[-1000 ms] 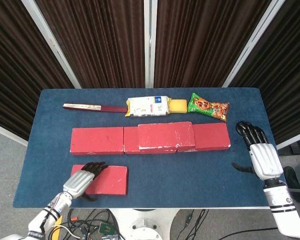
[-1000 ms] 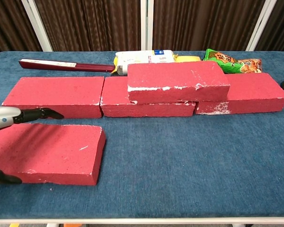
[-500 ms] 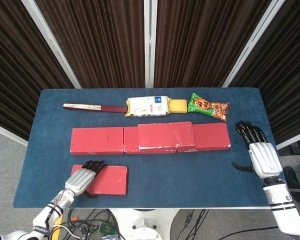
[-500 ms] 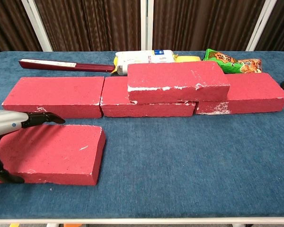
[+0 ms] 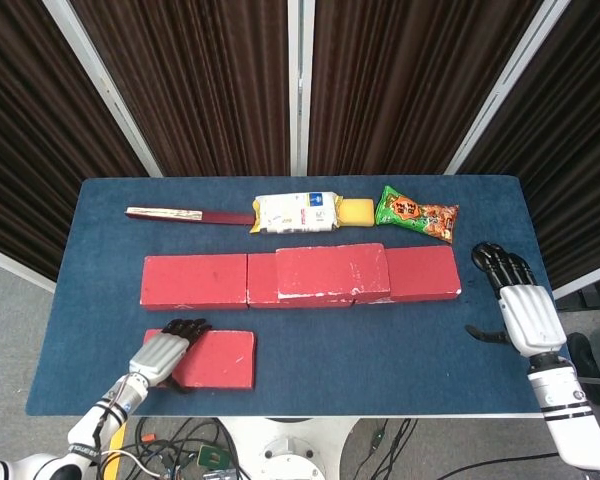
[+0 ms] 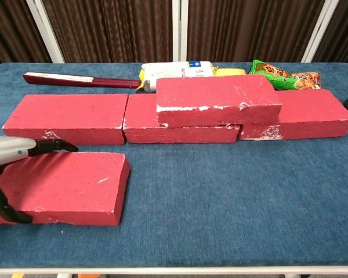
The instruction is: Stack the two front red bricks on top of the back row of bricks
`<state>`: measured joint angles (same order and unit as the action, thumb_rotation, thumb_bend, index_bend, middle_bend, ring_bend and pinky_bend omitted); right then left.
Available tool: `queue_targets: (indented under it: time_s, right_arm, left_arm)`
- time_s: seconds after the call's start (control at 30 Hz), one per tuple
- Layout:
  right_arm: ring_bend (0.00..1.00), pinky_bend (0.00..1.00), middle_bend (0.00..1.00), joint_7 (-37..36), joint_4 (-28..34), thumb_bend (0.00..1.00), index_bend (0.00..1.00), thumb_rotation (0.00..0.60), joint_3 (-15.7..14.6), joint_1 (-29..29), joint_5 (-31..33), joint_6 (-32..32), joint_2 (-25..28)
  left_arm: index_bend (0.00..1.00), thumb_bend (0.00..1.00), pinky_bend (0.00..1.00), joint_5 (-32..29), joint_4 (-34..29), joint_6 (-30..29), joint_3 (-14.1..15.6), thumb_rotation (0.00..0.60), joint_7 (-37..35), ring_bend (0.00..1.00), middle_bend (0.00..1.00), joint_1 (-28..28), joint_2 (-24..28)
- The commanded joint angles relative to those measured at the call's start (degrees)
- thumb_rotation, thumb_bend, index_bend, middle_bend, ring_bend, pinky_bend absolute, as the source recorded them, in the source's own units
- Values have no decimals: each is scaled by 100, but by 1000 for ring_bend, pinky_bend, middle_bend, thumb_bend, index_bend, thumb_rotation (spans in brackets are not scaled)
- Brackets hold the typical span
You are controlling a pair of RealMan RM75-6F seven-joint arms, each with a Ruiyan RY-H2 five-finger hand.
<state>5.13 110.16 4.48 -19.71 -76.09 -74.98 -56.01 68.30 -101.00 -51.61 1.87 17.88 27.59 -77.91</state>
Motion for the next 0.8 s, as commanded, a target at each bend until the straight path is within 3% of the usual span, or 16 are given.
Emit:
queue_targets:
  time_s: [0.03,0.47,0.7,0.8]
  right_arm:
    - [0,0,0,2,-4,0,0,600,16,13,5,20,11]
    - [0,0,0,31,-44,0,0,600,105,68,29,122,-2]
    - [0,0,0,111,-73,0,0,600,141,105,95,138,-36]
    - [0,0,0,104,-85,0,0,600,157,121,88,138,-36]
  left_arm:
    - [0,0,0,-68,39,86,0,600,-51,0,0,50,5]
    - [0,0,30,-202,117,132,75,600,26,2,40,169,-17]
    - [0,0,34,-213,121,43,97,600,42,119,86,170,-8]
    - [20,44,62,-165,117,-29,111,600,57,162,132,157,-8]
